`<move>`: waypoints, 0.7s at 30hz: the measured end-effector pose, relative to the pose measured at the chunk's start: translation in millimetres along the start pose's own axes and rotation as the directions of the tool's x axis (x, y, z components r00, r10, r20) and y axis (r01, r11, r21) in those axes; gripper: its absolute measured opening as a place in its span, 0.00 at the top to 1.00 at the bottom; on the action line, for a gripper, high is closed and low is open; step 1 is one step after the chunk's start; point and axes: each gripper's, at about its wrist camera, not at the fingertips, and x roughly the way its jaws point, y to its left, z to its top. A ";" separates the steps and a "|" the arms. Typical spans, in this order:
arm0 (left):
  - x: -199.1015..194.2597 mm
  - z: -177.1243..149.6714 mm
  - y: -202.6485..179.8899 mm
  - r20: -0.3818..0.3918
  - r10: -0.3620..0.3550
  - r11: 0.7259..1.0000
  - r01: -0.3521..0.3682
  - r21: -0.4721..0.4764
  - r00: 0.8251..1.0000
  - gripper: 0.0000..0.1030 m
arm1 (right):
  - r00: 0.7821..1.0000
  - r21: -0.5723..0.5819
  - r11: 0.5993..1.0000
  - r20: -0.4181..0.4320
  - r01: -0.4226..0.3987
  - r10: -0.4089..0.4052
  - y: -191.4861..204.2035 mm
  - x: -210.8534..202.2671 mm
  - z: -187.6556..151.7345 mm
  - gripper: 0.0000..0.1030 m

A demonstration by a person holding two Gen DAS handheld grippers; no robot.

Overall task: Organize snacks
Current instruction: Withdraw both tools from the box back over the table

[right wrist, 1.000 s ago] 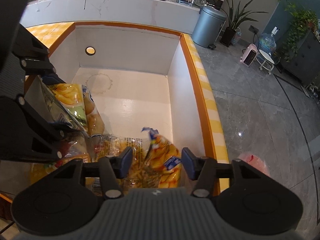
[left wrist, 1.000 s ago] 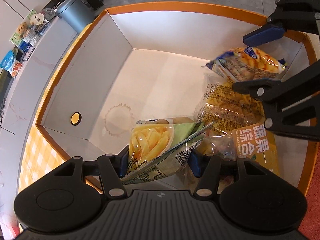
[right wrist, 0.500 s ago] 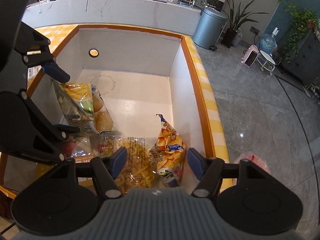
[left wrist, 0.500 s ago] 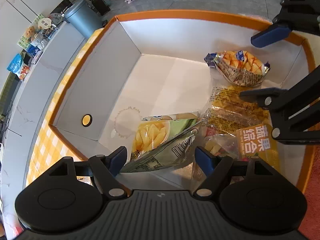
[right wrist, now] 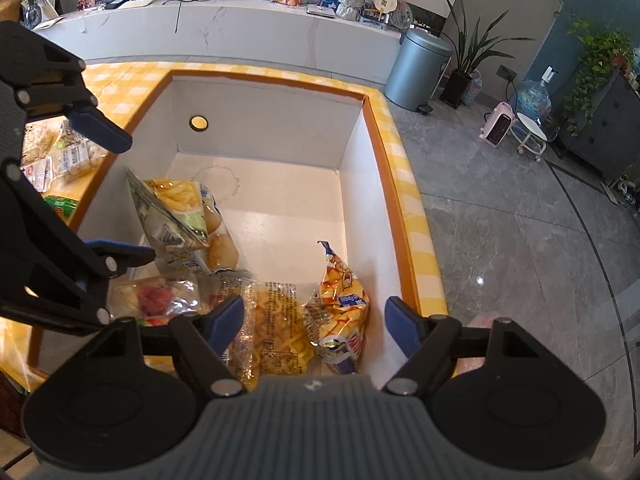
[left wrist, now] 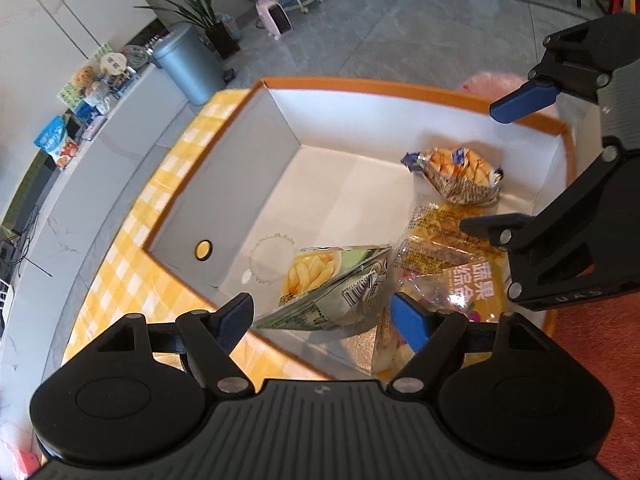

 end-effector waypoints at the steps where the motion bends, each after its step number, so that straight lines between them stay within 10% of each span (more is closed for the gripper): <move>1: -4.8 -2.5 0.7 0.011 0.001 1.000 -0.001 -0.007 1.000 0.11 | 1.000 -0.003 1.000 0.005 0.003 -0.003 1.0 -2.9 -0.7 0.23; 12: -52.5 -50.3 11.2 0.221 0.089 0.985 -0.052 -0.166 0.971 0.13 | 0.983 0.155 0.988 0.182 0.011 -0.039 15.8 -53.1 -6.7 0.19; 21: -70.2 -109.3 31.6 0.285 0.177 0.914 -0.050 -0.402 0.942 0.17 | 0.957 0.199 0.980 0.286 -0.007 -0.051 67.6 -68.8 -16.7 0.16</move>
